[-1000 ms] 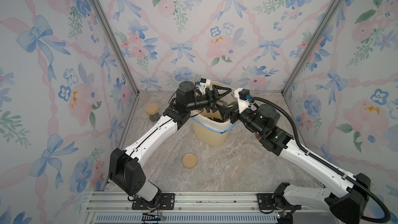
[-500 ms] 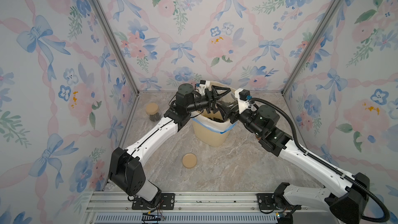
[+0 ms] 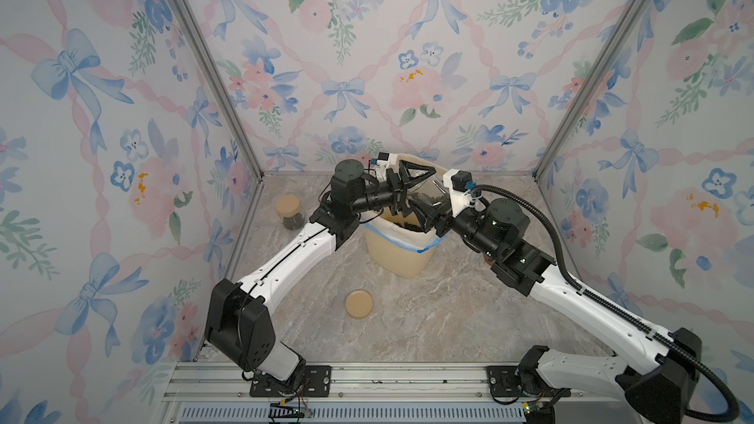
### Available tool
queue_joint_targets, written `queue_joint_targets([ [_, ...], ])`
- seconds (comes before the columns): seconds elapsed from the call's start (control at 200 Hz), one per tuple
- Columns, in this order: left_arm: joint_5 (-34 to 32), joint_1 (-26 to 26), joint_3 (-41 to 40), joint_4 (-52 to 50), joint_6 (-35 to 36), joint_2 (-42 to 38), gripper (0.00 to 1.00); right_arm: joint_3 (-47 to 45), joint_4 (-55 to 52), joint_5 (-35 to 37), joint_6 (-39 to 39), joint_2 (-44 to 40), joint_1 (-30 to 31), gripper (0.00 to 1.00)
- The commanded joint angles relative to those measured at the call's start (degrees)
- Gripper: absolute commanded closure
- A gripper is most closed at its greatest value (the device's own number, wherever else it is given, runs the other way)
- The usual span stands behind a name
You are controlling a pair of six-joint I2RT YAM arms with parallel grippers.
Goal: Empty moldy tea leaves from jars
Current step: Pour the moldy tea leaves from the jar into the trash bin.
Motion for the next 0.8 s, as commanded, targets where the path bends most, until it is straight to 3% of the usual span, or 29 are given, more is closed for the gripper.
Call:
queue_joint_targets([
  [0.0,0.4,1.6,-0.5,2.6,1.6,-2.5,0.02,3.0,2.5,-1.6,3.3,-2.3,-1.2,0.41],
  [0.225,-0.9,4.9,1.0,1.5,3.3,-2.7,0.02,4.8,1.1,-1.7,6.3,-3.3,-3.2,0.42],
  [0.465,-3.3,11.1,4.3,1.4,6.4,-3.3,0.02,11.4,-10.1,-2.5,8.3,-1.0,-5.6,0.41],
  [0.795,-10.6,17.7,0.8,-3.6,21.0,-7.4,0.02,24.4,-29.9,-6.5,12.3,8.6,-7.2,0.42],
])
